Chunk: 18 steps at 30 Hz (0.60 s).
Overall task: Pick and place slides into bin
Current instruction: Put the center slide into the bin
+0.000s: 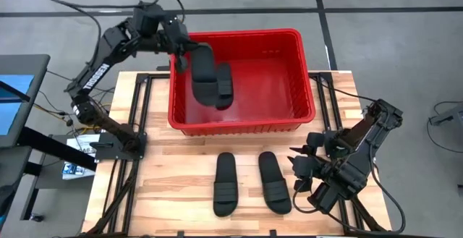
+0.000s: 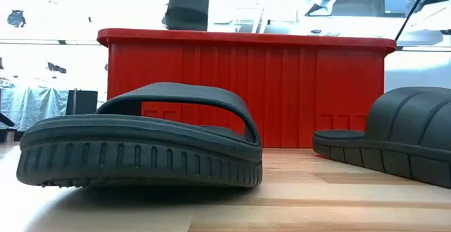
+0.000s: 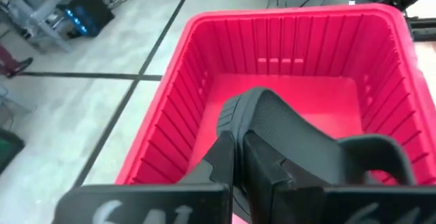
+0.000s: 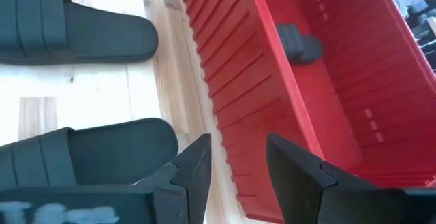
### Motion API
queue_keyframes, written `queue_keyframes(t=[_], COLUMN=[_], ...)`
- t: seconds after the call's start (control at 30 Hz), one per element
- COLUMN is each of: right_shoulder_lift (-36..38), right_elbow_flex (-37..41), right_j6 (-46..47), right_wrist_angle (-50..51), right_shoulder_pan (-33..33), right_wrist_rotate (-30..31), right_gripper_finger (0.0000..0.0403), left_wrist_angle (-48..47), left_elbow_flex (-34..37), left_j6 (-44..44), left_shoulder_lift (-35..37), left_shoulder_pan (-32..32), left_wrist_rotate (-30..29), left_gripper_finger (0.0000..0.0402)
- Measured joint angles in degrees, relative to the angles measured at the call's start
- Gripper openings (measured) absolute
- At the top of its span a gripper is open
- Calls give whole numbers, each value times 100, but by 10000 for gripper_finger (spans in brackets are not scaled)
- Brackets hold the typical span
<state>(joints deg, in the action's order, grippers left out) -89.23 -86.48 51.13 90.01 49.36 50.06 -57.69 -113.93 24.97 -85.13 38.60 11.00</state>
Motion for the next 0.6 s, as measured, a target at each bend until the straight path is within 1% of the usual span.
queue_keyframes(t=[0.13,0.23,0.3,0.47,0.6], right_shoulder_lift=[2,0,0,0,0], right_elbow_flex=[2,2,2,2,2], right_j6=[0,-4,-16,-59,-64], right_wrist_angle=[1,1,1,1,1], right_shoulder_pan=[-15,-39,-75,-220,-348], right_wrist_rotate=[20,132,185,310,315], right_gripper_finger=[132,132,133,134,134], left_wrist_angle=[38,106,138,323,378], left_elbow_flex=[86,290,432,781,1052], left_j6=[361,506,580,867,1010], left_shoulder_lift=[-113,-198,-289,-507,-649], left_shoulder_pan=[452,686,795,928,1042], left_wrist_rotate=[595,994,1109,1134,1372], left_gripper_finger=[0,0,0,0,0])
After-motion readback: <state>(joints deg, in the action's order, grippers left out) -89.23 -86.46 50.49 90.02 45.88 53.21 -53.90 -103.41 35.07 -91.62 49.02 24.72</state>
